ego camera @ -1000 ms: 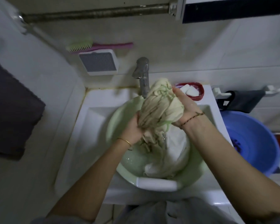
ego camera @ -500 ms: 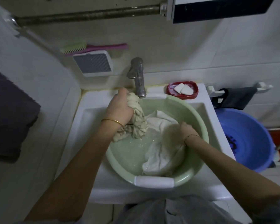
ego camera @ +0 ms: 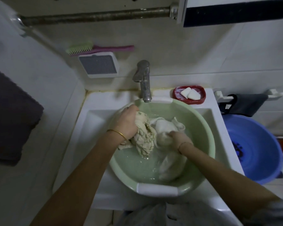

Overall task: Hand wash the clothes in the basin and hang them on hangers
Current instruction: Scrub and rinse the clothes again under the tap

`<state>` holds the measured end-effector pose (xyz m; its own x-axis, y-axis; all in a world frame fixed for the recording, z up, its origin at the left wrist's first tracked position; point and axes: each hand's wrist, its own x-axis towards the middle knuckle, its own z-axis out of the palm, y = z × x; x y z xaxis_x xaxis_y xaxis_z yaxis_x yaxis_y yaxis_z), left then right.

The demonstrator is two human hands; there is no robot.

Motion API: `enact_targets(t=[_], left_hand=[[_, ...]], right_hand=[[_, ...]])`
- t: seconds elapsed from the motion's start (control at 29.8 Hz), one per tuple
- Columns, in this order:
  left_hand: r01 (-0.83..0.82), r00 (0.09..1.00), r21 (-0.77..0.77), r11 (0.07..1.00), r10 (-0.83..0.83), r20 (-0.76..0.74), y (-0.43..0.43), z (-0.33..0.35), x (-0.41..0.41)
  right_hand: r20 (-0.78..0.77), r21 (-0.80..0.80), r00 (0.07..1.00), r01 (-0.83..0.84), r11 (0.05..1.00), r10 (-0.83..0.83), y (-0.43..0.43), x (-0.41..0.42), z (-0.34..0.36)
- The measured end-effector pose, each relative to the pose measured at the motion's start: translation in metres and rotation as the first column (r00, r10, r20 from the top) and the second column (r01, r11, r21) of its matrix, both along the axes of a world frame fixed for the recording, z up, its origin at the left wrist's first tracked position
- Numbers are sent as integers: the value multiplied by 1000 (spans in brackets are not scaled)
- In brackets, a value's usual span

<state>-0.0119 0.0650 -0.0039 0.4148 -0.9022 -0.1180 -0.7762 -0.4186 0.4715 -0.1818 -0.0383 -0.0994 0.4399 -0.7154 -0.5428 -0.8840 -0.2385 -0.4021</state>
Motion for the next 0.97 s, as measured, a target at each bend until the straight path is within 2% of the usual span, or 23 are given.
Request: enact_targets(t=[0.03, 0.1, 0.2, 0.27, 0.34, 0.44, 0.54, 0.6, 0.67, 0.74, 0.81, 0.87, 0.97], left_hand=[[24, 1000, -7, 1000, -24, -3, 1, 0, 0], [97, 995, -19, 995, -97, 2, 2, -1, 0], [235, 972, -32, 971, -235, 10, 3, -1, -1], [307, 952, -68, 949, -307, 7, 4, 0, -6], [331, 940, -167, 929, -340, -26, 2, 3, -15], [284, 938, -359, 889, -336, -88, -2, 14, -29], [199, 942, -490, 849, -304, -145, -7, 23, -35], [125, 913, -530, 839, -306, -269, -10, 29, -38], [104, 867, -485, 868, -318, -383, -12, 34, -41], [155, 865, -442, 884, -337, -371, -15, 36, -43], [150, 855, -434, 888, -337, -395, -16, 36, -47], [104, 839, -408, 907, -300, -454, -14, 38, -53], [60, 884, -357, 932, -215, -415, -7, 30, -60]], right_hand=[[39, -82, 994, -94, 992, 98, -2, -5, 11], [177, -117, 984, -15, 993, 35, -13, -10, 38], [443, -37, 890, 140, 990, -109, -25, -21, 70], [598, 62, 780, 183, 981, -183, -26, -23, 96], [681, 97, 709, 160, 982, -183, -25, -19, 118], [781, 172, 594, 95, 980, -195, -16, -8, 144], [834, 310, 463, 58, 949, -301, -12, -3, 159], [841, 404, 389, 11, 915, -376, -13, -3, 164], [842, 483, 315, -77, 872, -438, -13, -2, 167], [839, 521, 259, -135, 843, -478, -10, -1, 165], [841, 517, 265, -134, 846, -472, -9, -1, 159], [843, 492, 310, -111, 863, -441, -8, -3, 150], [791, 550, 337, -29, 834, -510, -13, -13, 128]])
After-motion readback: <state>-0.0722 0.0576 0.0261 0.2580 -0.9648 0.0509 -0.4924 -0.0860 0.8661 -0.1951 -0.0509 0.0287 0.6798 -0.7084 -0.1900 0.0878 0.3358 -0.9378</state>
